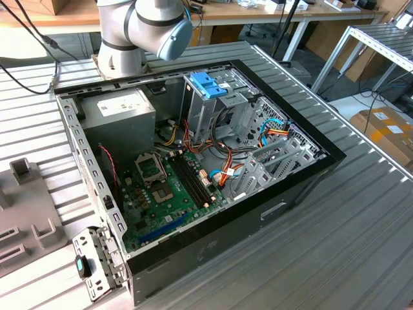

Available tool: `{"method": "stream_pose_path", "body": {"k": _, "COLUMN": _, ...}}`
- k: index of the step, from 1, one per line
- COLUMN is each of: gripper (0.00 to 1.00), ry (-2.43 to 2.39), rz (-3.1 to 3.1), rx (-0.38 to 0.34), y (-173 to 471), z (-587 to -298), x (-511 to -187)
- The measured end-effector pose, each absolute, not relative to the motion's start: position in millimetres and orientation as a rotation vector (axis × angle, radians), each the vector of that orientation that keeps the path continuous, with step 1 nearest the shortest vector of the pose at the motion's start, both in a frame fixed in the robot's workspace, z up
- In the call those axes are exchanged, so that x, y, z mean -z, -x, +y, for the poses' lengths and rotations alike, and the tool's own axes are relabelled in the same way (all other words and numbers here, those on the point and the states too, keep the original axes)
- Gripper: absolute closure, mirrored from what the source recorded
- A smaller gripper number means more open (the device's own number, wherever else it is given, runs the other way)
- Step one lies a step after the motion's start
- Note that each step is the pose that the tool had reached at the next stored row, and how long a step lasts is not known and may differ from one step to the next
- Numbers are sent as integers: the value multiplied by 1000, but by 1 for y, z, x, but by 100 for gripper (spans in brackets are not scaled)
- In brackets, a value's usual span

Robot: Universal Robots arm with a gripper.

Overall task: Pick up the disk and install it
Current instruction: 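Pick up the disk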

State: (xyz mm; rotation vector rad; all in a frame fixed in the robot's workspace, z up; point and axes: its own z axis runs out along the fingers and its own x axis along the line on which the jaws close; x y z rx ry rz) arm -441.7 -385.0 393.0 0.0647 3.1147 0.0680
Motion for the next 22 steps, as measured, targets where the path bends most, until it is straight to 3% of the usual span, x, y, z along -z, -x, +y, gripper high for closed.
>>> {"method": "stream_pose_path", "body": {"k": 22, "gripper": 89, "ry": 41, "rz": 3117, "rx": -69, "y": 442, "z": -385, "x": -393}}
